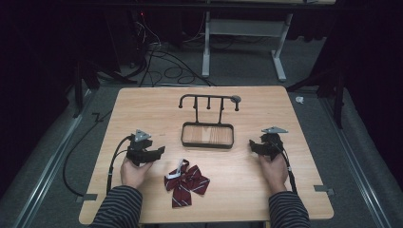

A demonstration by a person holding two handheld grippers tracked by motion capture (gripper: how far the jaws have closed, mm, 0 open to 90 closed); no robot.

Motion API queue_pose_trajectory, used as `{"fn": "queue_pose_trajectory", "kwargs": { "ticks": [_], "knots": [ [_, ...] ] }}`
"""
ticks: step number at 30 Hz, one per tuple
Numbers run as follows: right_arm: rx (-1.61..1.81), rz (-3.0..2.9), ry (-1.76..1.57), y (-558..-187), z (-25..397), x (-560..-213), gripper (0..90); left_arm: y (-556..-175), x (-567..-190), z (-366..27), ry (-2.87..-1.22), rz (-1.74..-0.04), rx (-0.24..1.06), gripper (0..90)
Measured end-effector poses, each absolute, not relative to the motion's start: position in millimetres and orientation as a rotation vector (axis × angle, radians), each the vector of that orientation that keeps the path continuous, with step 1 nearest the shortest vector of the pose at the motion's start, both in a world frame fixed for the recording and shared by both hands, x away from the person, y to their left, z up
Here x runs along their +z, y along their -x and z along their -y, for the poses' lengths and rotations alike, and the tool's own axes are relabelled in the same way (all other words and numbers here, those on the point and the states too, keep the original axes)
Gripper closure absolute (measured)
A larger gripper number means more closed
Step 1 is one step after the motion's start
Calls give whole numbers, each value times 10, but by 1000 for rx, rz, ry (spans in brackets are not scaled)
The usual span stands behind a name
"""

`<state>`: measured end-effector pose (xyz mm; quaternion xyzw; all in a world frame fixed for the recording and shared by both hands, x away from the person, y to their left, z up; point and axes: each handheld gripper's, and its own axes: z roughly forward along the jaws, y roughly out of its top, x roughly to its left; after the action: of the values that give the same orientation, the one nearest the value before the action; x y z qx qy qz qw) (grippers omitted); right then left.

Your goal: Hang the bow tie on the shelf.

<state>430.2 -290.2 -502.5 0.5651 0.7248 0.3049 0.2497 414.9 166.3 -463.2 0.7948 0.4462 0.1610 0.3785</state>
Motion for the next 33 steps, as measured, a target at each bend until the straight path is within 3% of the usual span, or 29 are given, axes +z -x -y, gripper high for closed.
{"fn": "queue_pose_trajectory", "kwargs": {
  "ticks": [16,33],
  "knots": [
    [831,-1974,-1538,-4301,2901,-5025,341,-3838,-4440,-1103,-2205,-897,330,468],
    [831,-1975,-1537,-4300,2902,-5025,340,-3823,-4630,-772,-2341,-840,227,581]
  ]
}}
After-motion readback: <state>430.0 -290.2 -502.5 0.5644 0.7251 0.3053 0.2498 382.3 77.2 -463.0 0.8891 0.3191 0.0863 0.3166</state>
